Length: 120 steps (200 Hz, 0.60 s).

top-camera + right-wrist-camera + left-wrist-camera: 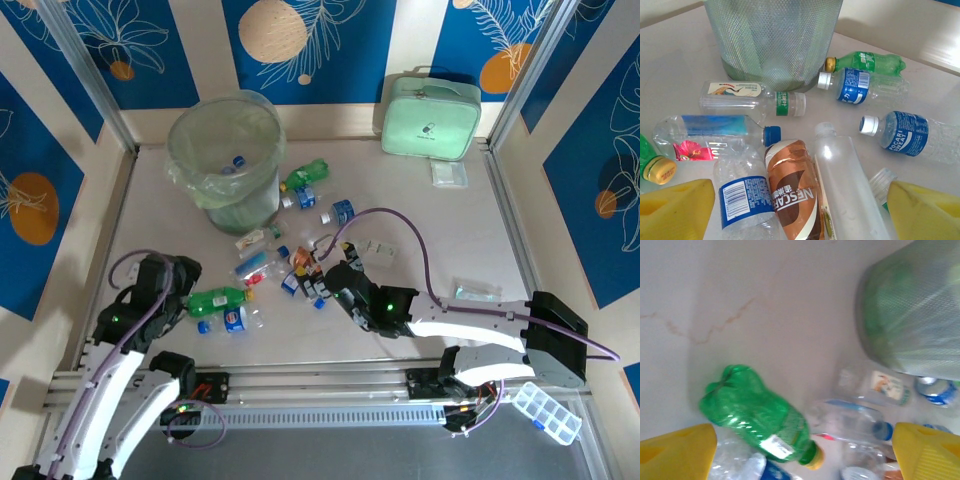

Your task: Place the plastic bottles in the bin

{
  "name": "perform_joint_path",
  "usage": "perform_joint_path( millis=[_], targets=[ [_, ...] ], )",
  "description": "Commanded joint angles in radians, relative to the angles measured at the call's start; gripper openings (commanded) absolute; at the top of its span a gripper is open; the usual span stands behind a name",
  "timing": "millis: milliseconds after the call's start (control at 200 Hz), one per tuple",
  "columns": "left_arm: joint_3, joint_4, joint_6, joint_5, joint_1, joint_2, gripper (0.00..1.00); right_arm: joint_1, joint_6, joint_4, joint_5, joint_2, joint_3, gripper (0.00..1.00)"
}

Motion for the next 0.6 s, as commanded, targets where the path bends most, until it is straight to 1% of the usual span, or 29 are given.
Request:
perform_joint_path(
  millis=[0, 115, 270, 390, 595],
  targets=[
    [-0.077, 0.038, -0.132, 0.020, -0.005, 0.016, 0.91, -0.003, 0.013, 0.004, 0.009, 0.006, 0.002, 0.90],
    [-0.130, 0.073, -0.175, 0.059, -0.007, 0.048, 0.92, -0.003, 0.012, 0.007, 0.017, 0.006, 0.002, 0.90],
    [-0.173, 0.099, -0.207, 0.036, -0.010, 0.059, 0.90, -0.004, 0.010, 0.008, 0.018, 0.002, 0.000, 0.90],
    [-0.208, 0.183, -0.228, 0.059, -0.010, 0.083, 0.88, -0.005, 0.004, 0.010, 0.017, 0.005, 0.002, 0.90],
    [-0.250, 0.313, -0.251, 0.098, -0.010, 0.196, 0.88, -0.005, 0.003, 0.016, 0.015, 0.003, -0.002, 0.90]
  ],
)
